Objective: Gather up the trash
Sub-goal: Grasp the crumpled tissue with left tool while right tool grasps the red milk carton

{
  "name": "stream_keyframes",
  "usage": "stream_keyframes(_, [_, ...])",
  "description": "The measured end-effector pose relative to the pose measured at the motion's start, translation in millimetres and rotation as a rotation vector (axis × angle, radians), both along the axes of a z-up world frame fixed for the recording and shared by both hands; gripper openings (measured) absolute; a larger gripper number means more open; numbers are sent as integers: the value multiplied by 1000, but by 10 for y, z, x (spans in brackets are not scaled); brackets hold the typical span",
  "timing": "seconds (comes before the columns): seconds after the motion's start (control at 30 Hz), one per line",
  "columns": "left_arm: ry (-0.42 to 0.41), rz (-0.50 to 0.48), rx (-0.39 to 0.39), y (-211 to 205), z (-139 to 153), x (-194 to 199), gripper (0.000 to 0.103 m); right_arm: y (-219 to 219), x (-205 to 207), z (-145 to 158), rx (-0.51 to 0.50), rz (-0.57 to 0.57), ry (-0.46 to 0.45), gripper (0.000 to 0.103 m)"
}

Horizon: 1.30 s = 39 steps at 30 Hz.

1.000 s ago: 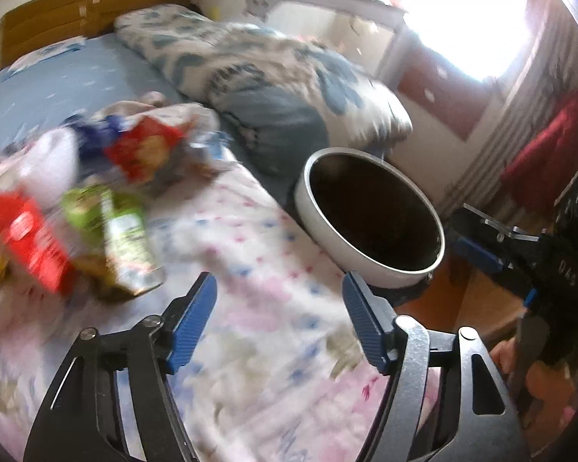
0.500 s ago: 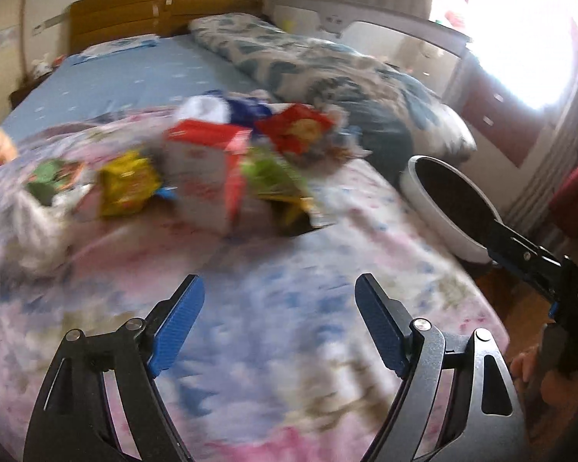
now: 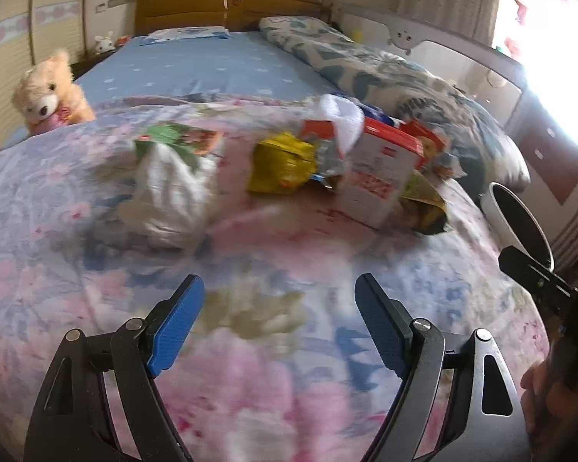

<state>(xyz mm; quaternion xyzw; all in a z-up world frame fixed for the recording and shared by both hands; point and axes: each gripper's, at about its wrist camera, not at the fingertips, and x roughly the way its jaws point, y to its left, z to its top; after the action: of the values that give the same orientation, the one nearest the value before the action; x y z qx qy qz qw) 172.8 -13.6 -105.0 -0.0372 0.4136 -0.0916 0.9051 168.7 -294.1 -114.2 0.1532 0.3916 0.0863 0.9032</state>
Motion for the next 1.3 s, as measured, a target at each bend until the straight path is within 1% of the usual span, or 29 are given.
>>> stream_keyframes(0.2, [6, 54, 19, 249, 3, 119, 82, 313, 166, -75, 1, 80, 10, 88])
stream_keyframes(0.3, [16, 61, 20, 373, -11, 190, 82, 502, 313, -140, -7, 124, 22, 86])
stream_keyframes(0.43, [15, 59, 44, 461, -6, 298, 82, 682, 545, -224, -18, 162, 49, 82])
stream_keyframes(0.5, [16, 60, 48, 505, -5, 365, 82, 737, 618, -247, -24, 172, 56, 79])
stream_keyframes(0.67, [28, 53, 42, 598, -40, 589, 82, 876, 859, -258, -72, 192, 49, 79])
stream_keyframes(0.77, [39, 48, 39, 622, -86, 688, 82, 891, 999, -271, -78, 192, 55, 79])
stream_keyframes(0.83, [44, 35, 23, 632, -119, 740, 77, 878, 1090, -293, -80, 185, 57, 79])
stream_keyframes(0.87, [52, 27, 15, 627, -139, 761, 67, 875, 1114, -300, -80, 183, 57, 77])
stream_keyframes(0.9, [62, 19, 7, 625, -161, 779, 55, 886, 1123, -304, -79, 182, 58, 65])
stream_keyframes(0.93, [70, 10, -7, 623, -177, 790, 53, 894, 1148, -328, -78, 181, 70, 61])
stream_keyframes(1.0, [59, 3, -10, 610, -168, 773, 48, 918, 1131, -340, -74, 186, 70, 60])
stream_keyframes(1.1, [52, -23, -21, 570, -143, 706, 45, 922, 1017, -303, -45, 205, 71, 60])
stream_keyframes(1.3, [34, -76, -41, 417, -55, 461, 44, 762, 681, -194, -5, 188, 62, 59])
